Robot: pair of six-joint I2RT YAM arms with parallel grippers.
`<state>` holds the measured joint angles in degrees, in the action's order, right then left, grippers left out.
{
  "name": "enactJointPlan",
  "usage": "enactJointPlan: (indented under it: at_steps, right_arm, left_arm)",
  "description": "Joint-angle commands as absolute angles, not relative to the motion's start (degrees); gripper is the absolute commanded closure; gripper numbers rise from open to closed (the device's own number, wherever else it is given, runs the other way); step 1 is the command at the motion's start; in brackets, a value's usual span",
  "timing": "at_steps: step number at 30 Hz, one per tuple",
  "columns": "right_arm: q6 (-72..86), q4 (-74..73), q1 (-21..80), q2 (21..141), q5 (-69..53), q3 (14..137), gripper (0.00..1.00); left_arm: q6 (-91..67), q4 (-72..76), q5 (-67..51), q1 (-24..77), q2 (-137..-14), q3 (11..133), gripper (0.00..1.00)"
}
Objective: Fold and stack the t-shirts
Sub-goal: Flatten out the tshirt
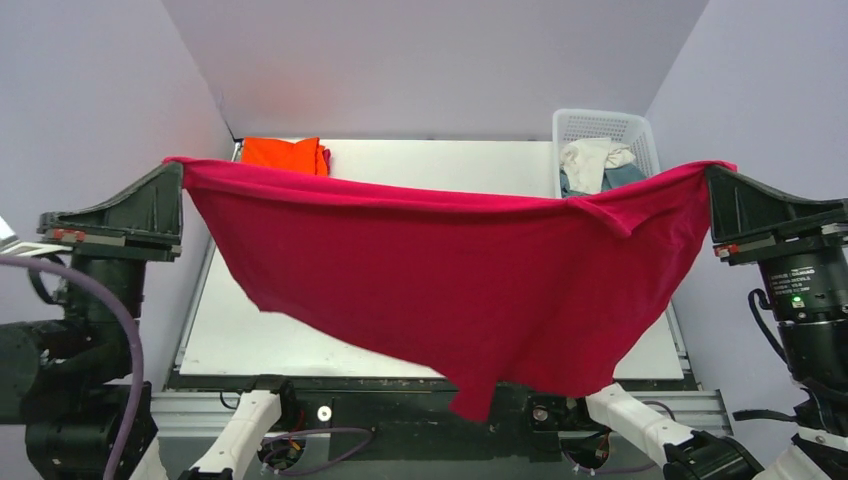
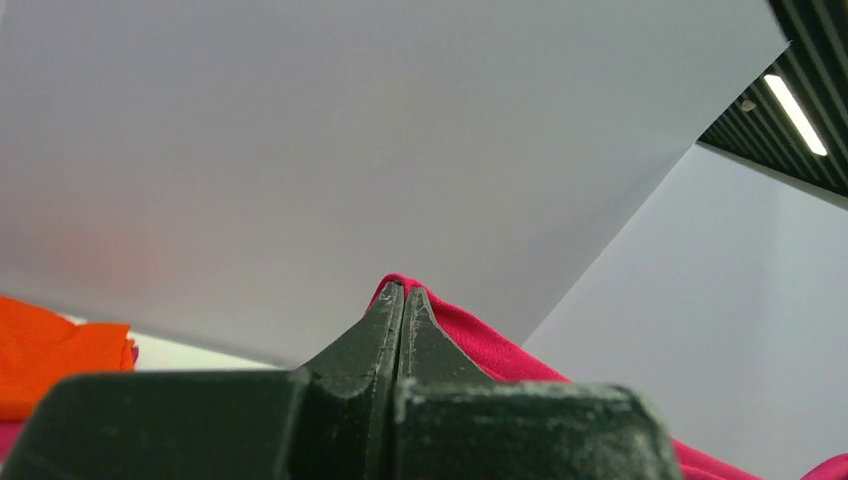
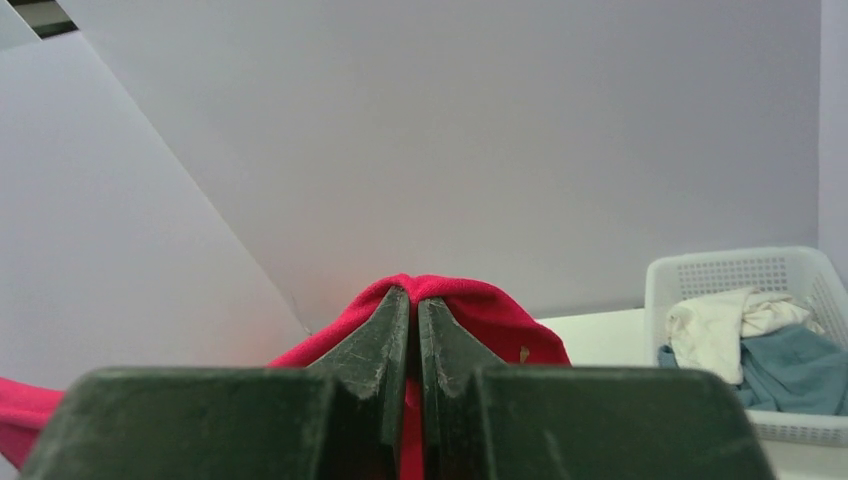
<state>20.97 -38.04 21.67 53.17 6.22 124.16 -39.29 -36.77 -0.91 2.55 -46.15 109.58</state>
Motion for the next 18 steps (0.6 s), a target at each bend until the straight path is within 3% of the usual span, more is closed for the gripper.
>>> enactJointPlan:
  at_steps: [1,9,18]
  right_arm:
    - [17.84,-35.70,21.18,52.21,11.16,118.30,1.00]
    - [16.11,-31.53,20.97,56.14,22.76,98.45,1.00]
    - [21.68,-21.94,14.98,76.03,17.20,83.56,1.00]
  left_arm:
    - [-41.40,-35.44,-0.83,2.29,-45.00,100.26,1.00]
    - [-47.09,-24.54,2.54,2.24,-46.16,69.12,1.00]
    - [-44.75,-6.74,2.13,2.45,-68.83,54.23,1.00]
